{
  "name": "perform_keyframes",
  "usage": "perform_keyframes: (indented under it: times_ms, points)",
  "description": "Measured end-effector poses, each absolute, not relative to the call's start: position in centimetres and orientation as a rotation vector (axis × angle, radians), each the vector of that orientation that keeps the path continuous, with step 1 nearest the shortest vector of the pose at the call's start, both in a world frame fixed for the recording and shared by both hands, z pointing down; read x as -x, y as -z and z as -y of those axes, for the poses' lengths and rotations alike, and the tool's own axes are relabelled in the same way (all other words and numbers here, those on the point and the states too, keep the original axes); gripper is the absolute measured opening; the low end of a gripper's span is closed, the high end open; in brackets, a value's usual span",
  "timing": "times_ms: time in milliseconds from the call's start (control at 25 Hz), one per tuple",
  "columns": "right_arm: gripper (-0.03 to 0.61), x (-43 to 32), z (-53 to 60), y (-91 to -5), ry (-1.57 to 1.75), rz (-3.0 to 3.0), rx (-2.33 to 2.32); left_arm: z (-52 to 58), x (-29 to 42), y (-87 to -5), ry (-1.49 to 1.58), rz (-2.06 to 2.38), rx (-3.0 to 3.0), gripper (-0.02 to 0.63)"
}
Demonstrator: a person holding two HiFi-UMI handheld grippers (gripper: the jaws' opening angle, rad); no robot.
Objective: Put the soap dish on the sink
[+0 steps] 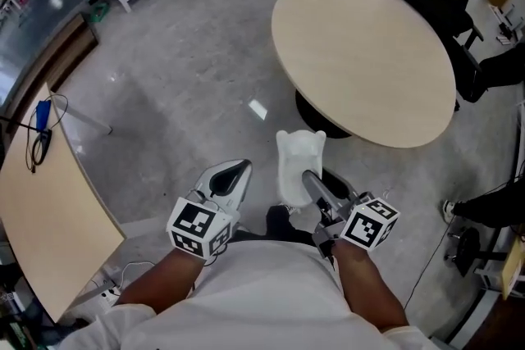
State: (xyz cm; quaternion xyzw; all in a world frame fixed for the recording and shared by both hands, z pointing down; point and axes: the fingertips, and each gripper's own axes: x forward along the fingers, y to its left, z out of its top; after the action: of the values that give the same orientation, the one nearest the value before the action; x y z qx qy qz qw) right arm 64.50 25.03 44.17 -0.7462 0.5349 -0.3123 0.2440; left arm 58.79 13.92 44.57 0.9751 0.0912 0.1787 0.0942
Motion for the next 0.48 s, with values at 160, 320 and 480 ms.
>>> perform_keyframes:
  times_ms: [160,320,480]
  points:
    - [0.149,-62.0,-23.5,-43.9,0.869,-1.537,2.008,-12.7,-55.6,-44.5,-0.51,-0.176,-2.889,0.008]
    - [0.149,-60.0,-21.5,-43.4,0.895,-1.637,1.96,-11.1,-52.9,-43.9,-0.473,-0.054,-2.892,0.008]
    - [0.149,-58.4,-19.0,-42.9,0.93,-1.753,1.9,-9.1,-50.4,-43.0,-0.411,0.096,-2.884,0.008]
